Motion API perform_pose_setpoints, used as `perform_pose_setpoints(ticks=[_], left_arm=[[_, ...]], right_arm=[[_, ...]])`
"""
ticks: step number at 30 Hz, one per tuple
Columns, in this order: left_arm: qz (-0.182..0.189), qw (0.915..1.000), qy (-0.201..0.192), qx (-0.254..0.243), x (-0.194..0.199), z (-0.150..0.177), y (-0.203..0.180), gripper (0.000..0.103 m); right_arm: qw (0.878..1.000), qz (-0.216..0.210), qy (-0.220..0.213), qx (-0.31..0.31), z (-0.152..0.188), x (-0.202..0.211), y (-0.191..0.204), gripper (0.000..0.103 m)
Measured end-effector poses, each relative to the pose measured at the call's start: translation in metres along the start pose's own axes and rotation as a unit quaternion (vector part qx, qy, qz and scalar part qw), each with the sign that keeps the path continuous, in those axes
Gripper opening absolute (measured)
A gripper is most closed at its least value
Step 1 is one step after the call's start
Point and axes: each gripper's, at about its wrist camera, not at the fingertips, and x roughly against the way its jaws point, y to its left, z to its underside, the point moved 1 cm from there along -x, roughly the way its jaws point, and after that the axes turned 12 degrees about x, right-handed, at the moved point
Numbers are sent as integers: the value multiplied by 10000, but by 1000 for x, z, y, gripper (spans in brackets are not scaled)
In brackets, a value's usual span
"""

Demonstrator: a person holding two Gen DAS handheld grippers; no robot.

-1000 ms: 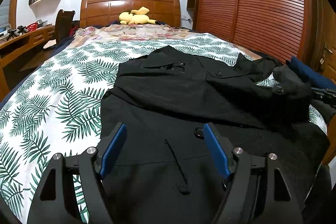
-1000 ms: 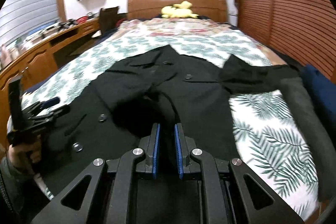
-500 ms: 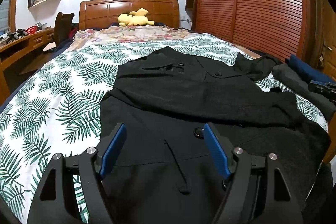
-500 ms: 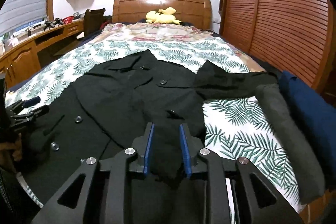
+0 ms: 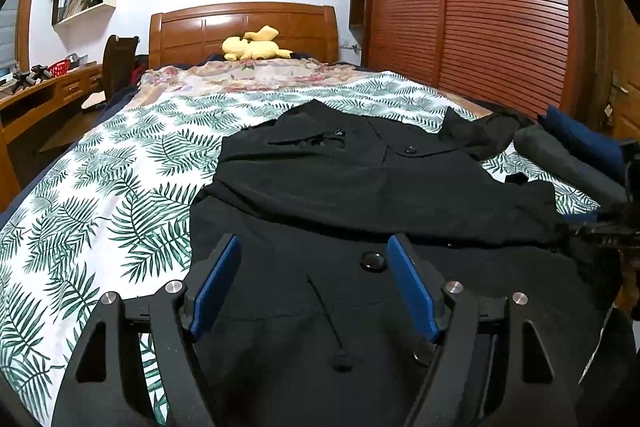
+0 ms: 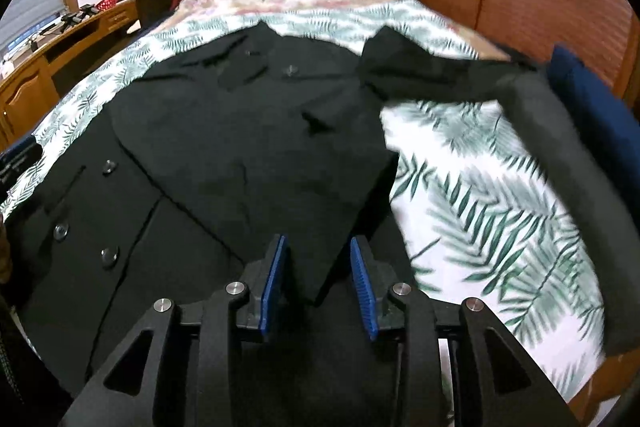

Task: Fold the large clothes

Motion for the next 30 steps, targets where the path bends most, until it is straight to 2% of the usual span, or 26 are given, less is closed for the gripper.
perform_pose_setpoints(ticks=[3,5,7,11,18,22,26,30], left_arm=[[-3,10000,-16,53,0,-2,-1,76],[81,9999,3,123,0,-4,-2,77],[142,9998,24,151,-1,-6,-4,84],[213,9997,4,100,-2,-6,-13,94],[317,9995,-10,-73,-5,-5,-32,94],[448,9990,10,-49,-5,-6,-37,94],[490,9988,20,-89,-5,-5,-42,94],[511,9986,45,-105,-6,-3,-46,94]], right_arm=[[9995,-314,57,-3,-2,-5,2,33],[9993,-334,19,156,-2,-3,7,14],[9989,-386,-34,261,-3,0,12,9],[9981,-520,-137,309,-1,9,16,8],[9982,-399,-254,372,10,28,15,8],[9980,-144,-389,482,10,40,14,19],[9955,112,-598,720,4,50,17,41],[9943,67,-666,825,-9,44,15,42]])
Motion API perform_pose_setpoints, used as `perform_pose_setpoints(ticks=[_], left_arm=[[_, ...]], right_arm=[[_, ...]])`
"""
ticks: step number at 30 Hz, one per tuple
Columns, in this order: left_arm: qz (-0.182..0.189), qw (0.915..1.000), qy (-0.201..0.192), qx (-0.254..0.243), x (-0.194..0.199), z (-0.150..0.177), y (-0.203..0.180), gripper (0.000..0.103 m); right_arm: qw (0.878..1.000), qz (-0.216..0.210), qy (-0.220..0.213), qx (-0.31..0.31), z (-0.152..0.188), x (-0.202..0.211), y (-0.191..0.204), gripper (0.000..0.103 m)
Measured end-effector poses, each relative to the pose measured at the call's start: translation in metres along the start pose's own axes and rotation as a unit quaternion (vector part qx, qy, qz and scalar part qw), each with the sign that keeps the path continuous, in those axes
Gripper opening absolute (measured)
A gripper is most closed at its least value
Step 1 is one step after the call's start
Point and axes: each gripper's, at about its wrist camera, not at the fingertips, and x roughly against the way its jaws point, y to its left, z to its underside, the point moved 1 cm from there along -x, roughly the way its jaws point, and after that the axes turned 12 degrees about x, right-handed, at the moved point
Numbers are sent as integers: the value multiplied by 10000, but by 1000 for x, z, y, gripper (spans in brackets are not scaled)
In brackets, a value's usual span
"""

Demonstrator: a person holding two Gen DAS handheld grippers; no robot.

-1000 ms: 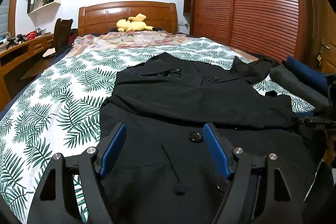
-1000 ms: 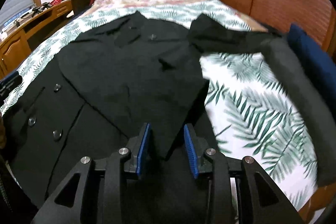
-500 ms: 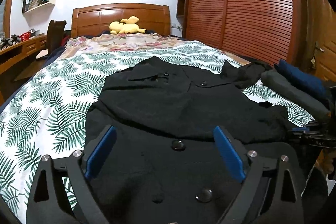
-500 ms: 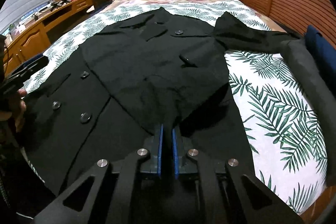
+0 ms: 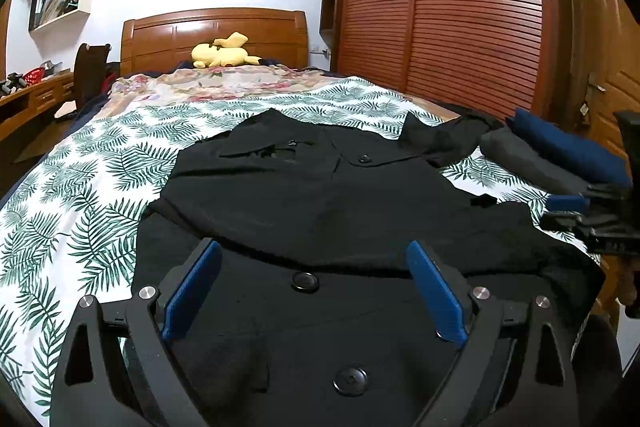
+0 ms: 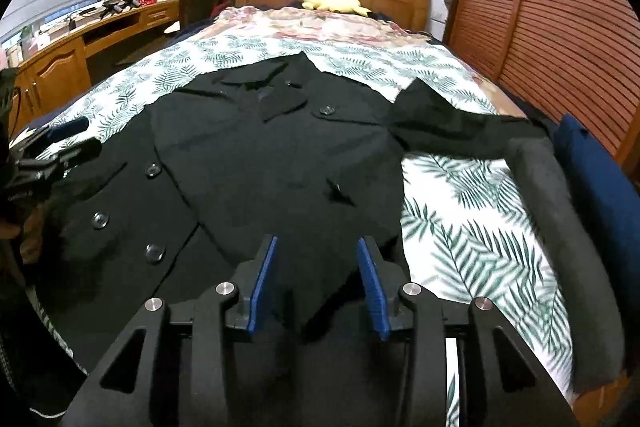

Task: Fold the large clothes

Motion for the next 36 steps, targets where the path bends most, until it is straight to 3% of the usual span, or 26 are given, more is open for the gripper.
perform_pose_setpoints(ticks=[7,12,20,24,29,36], left_arm=[[17,9999,65,-85,-5,4,-7,94],[-1,9999,117,-100,-10,8,-8,94],[16,9998,189,-40,-13,9,-5,94],[2,9998,191,-43,-13,10,-6,94],[-28,9997,238,-88,-16,10,-6,94],[-74,9995,292,-135,-19,13,-8,94]], right_arm=[[9995,-194,255,-21,-8,-45,-8,42],[9950,-412,878,-250,6,-89,-19,42],[9956,-431,813,-176,10,-85,-22,43],[9976,-415,544,-49,5,-63,-29,43],[9995,-218,249,-15,-7,-49,-57,53],[9988,183,450,43,-22,-86,-104,55]])
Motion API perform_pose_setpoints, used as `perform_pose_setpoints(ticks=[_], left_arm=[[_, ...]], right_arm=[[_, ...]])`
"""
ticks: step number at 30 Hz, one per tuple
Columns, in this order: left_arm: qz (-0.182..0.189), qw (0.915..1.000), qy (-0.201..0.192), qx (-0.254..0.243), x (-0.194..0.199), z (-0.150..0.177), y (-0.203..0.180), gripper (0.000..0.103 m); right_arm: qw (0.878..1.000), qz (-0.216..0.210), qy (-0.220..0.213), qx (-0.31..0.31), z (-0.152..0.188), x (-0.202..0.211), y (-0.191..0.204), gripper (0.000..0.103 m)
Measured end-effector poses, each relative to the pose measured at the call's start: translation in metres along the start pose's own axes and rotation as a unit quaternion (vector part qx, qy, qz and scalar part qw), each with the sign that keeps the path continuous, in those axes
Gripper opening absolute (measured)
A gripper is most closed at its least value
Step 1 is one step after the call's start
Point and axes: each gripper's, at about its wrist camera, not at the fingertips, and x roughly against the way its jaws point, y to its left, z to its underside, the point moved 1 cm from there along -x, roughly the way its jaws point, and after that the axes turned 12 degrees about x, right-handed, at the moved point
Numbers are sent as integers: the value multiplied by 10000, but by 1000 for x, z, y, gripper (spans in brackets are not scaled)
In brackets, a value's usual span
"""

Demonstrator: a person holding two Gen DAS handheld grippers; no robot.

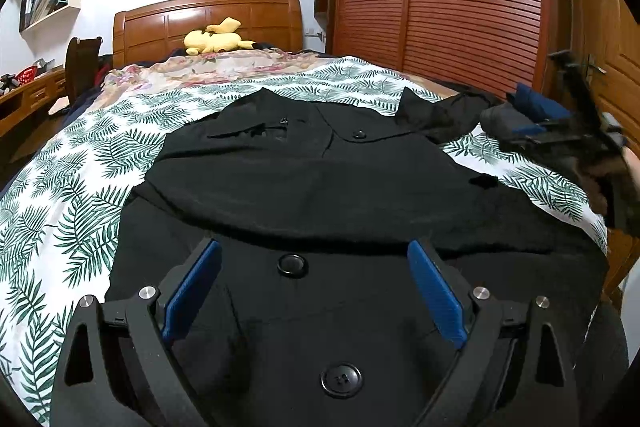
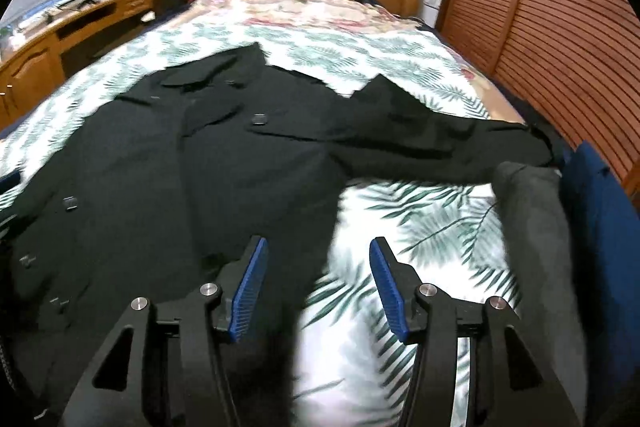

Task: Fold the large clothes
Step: 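Move the right tool to the other sleeve beside the grey roll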

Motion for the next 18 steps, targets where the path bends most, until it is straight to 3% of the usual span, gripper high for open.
perform_pose_setpoints(ticks=[13,18], left_arm=[[-45,9998,191,3,-9,3,-1,94],[-9,9996,282,73,-12,3,1,94]], right_arm=[[9886,892,1209,-35,-35,-142,-64,55],[9831,1252,1333,67,-53,-171,-76,55]])
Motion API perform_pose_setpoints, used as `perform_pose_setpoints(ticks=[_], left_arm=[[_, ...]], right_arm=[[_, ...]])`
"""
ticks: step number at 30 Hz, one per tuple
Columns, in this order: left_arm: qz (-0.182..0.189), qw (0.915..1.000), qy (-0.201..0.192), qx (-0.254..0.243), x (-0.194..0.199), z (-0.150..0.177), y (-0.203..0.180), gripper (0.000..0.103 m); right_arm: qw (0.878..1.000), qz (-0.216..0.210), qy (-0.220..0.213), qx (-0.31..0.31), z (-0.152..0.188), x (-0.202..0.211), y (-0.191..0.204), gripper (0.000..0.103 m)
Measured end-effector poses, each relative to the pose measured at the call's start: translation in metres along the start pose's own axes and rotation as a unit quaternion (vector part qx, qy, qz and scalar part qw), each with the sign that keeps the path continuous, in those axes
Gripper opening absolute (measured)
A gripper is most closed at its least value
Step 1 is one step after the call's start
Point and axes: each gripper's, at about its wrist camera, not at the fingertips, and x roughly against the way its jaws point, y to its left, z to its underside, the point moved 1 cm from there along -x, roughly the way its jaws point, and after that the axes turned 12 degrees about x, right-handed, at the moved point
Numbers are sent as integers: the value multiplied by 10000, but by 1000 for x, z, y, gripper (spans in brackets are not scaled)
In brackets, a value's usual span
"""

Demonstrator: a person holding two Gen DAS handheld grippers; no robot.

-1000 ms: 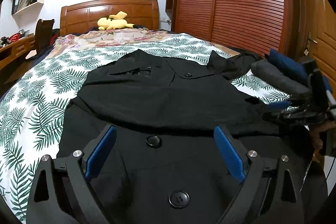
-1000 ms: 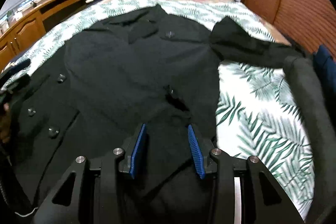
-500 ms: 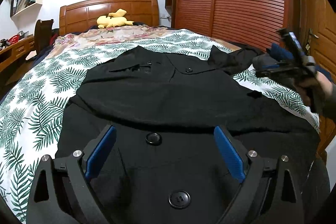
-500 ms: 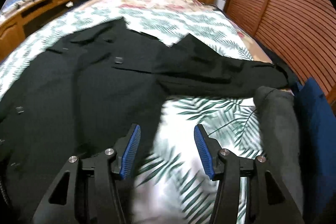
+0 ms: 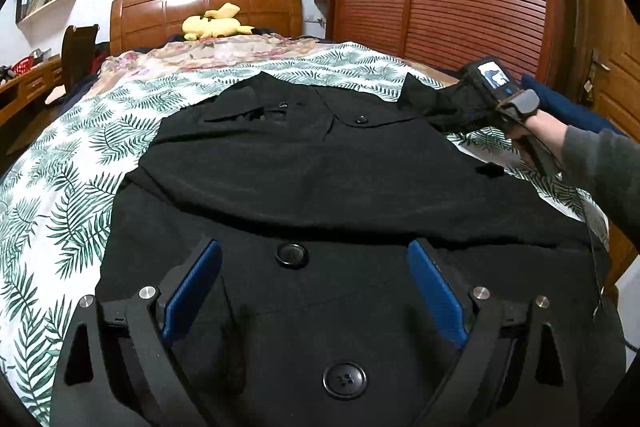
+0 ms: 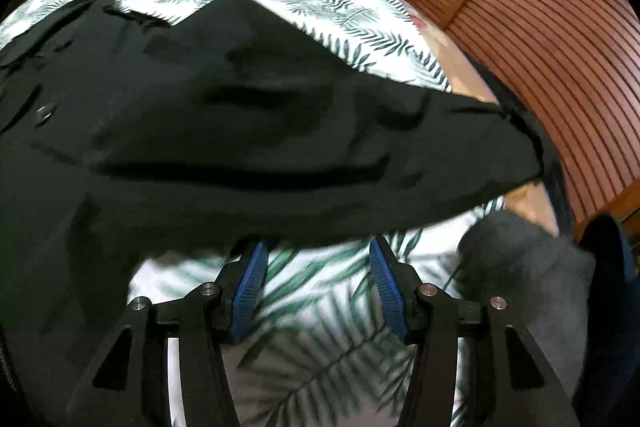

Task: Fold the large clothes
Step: 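Move the right tool to the other sleeve beside the grey roll, then close the right tool on the cuff of that sleeve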

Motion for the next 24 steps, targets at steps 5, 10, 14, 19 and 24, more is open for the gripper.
perform_pose_setpoints(ticks=[5,10,14,19,24], left_arm=[[28,10000,3,11,0,0,0,94],[44,10000,29,44,-1,0,1,94],[33,10000,41,53,-1,0,2,94],[14,10000,4,50,0,0,1,94],[2,10000,-10,39,2,0,1,94]], right_arm=[[9986,456,192,176,-16,-19,1,43],[9982,557,-137,175,-25,0,6,3],[9946,562,-863,127,-35,59,10,3],[9837,123,-1761,344,-36,141,40,3],[9703,-443,-2226,833,-16,193,98,3]])
